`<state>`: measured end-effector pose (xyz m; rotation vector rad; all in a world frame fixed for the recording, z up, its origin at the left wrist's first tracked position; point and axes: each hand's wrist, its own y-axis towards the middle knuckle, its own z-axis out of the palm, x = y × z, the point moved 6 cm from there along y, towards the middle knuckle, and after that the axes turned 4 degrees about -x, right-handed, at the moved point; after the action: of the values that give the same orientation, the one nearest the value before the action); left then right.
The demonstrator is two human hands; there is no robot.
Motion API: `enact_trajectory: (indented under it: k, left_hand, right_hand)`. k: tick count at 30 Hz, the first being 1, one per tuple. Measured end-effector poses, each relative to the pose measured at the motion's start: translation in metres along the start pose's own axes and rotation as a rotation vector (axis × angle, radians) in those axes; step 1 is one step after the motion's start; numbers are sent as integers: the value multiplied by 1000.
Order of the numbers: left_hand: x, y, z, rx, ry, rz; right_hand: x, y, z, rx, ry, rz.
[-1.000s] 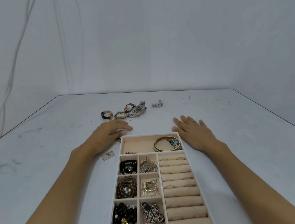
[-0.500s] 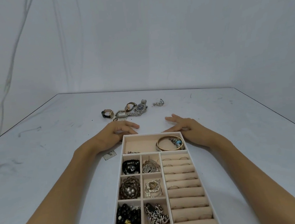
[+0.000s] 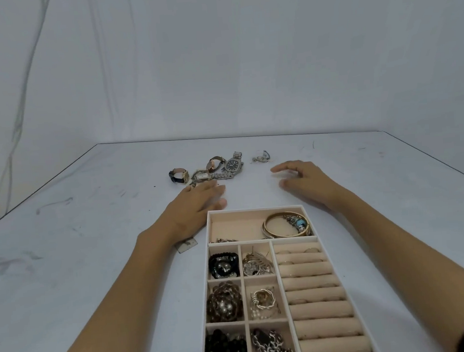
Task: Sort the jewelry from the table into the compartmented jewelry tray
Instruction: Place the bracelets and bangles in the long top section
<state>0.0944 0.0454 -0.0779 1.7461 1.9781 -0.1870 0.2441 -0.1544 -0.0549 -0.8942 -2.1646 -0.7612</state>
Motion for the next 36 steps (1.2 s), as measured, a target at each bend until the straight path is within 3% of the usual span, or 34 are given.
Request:
enact_trajectory:
  k: [10, 15, 19, 26, 31, 36]
  left_hand:
    - [-1, 1, 4, 28, 53, 20]
    - [-3, 1, 4, 29, 70, 40]
    - [-2, 1, 4, 35, 71, 40]
    - [-3, 0, 2, 38, 53, 8]
    - [-6, -2, -1, 38, 45, -9]
    - [-6, -3, -2, 27, 26, -20]
  right_hand:
    - [-4, 89, 22, -3, -352, 127]
    - [-5, 101, 38, 150, -680, 51]
    - [8, 107, 29, 47, -579, -29]
    - [11, 94, 17, 46, -482, 138]
    - [17, 69, 11, 42, -430, 91]
    - [24, 34, -5, 106, -40, 161]
